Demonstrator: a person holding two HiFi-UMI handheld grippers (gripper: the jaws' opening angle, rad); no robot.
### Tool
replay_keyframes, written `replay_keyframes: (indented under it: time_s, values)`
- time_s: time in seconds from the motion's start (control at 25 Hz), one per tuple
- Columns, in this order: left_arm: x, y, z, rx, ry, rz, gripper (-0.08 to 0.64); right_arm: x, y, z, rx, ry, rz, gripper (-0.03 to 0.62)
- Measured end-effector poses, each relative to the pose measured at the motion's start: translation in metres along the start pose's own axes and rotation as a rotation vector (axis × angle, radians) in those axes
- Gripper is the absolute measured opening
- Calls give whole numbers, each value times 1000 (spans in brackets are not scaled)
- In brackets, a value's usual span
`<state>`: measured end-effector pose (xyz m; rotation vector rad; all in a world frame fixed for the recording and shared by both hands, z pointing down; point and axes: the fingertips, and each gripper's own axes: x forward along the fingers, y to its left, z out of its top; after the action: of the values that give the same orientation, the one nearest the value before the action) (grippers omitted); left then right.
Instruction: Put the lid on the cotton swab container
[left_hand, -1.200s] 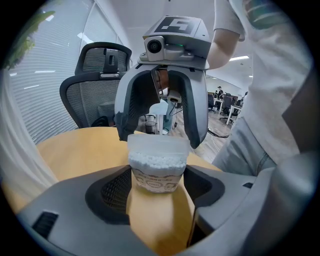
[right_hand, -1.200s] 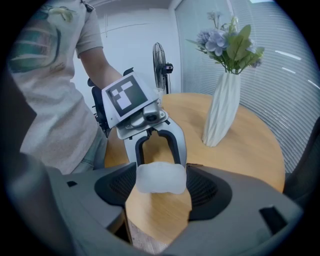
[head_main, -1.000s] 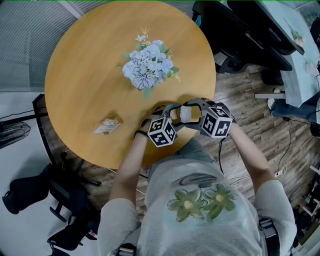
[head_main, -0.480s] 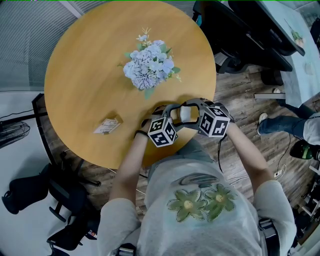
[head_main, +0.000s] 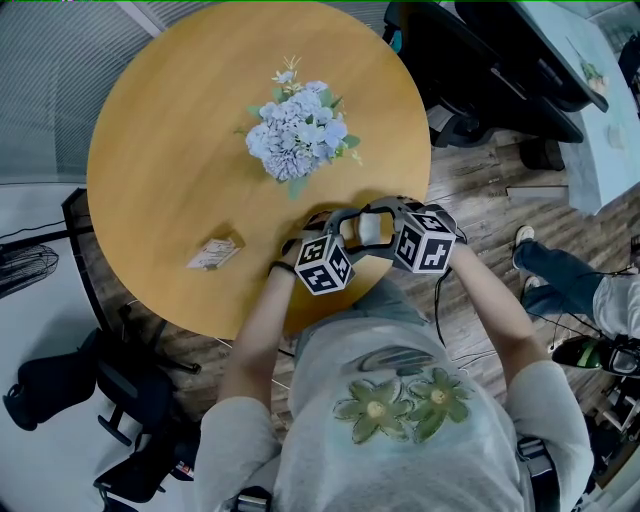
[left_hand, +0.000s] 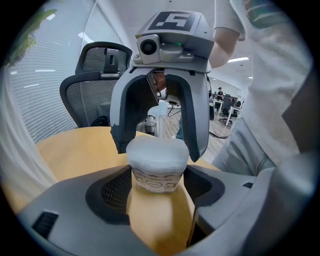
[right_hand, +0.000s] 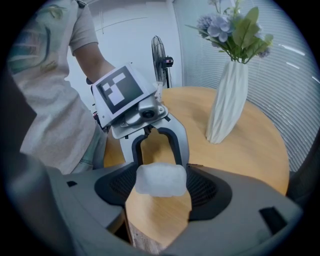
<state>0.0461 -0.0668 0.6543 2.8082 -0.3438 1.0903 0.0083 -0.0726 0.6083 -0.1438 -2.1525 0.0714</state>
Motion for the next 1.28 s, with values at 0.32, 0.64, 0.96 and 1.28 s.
replay_keyframes:
  time_s: [0.32, 0.64, 0.96, 1.28]
  values:
    - [0, 0, 0, -4, 3, 2, 322, 0, 0, 0, 3, -16, -2, 324]
    - [0, 0, 0, -21, 14, 1, 325, 0, 0, -1, 4, -18, -3, 326]
    - [-6, 0, 5, -81, 5, -8, 330, -3, 1, 0, 17, -23, -19, 350]
    - [-46, 7, 27, -169, -88, 20, 342, -34, -3, 17, 96, -151, -82, 341]
